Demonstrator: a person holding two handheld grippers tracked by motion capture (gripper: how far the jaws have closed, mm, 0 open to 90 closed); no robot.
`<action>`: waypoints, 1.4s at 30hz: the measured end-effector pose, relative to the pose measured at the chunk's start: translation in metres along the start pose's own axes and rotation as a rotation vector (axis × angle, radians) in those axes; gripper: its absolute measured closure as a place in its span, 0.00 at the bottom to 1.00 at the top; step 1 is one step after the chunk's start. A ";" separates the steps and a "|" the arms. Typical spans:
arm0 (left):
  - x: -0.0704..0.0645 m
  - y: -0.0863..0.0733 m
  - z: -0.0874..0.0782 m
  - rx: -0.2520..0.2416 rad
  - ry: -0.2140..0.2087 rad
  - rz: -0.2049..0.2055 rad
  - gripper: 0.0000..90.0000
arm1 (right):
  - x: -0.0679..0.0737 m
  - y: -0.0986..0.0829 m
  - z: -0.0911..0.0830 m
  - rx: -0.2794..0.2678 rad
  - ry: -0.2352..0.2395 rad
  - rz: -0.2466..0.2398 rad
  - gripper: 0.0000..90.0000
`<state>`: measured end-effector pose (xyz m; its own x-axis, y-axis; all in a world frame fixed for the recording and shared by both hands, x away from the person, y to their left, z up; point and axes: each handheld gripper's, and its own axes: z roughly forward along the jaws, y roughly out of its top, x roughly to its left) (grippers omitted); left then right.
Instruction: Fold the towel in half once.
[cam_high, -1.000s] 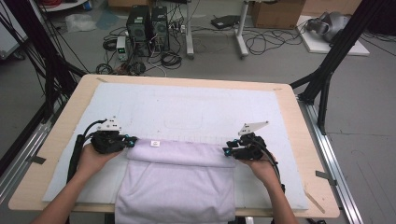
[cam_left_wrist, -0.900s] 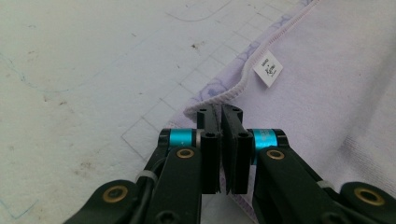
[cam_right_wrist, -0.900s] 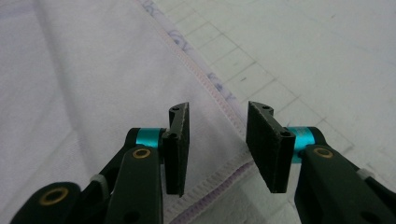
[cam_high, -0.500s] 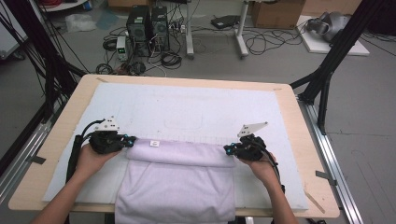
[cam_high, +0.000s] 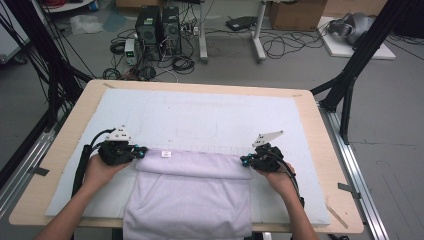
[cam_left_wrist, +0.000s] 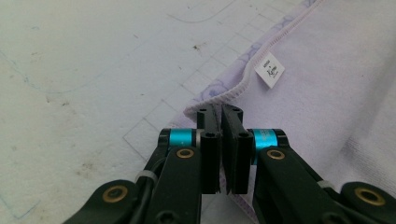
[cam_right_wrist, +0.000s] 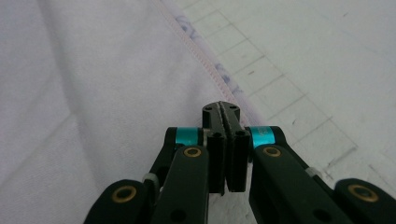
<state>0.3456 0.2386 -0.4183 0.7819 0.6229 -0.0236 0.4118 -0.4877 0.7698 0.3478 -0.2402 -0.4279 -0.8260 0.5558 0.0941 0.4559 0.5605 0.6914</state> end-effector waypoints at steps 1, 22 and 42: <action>0.000 0.000 -0.001 -0.006 0.000 -0.006 0.95 | 0.001 0.000 -0.002 -0.013 0.002 -0.002 0.99; 0.001 -0.003 -0.004 -0.023 -0.007 -0.022 0.95 | 0.007 0.003 -0.009 -0.065 -0.009 -0.017 0.96; -0.078 -0.037 -0.082 -0.100 -0.044 0.113 0.95 | 0.086 -0.025 -0.073 -0.202 0.107 -0.122 0.97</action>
<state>0.2310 0.2588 -0.3928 0.8413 0.5390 0.0403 0.2732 -0.4883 0.8288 0.2409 -0.2516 -0.3848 -0.9061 0.4176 0.0684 0.2836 0.4793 0.8306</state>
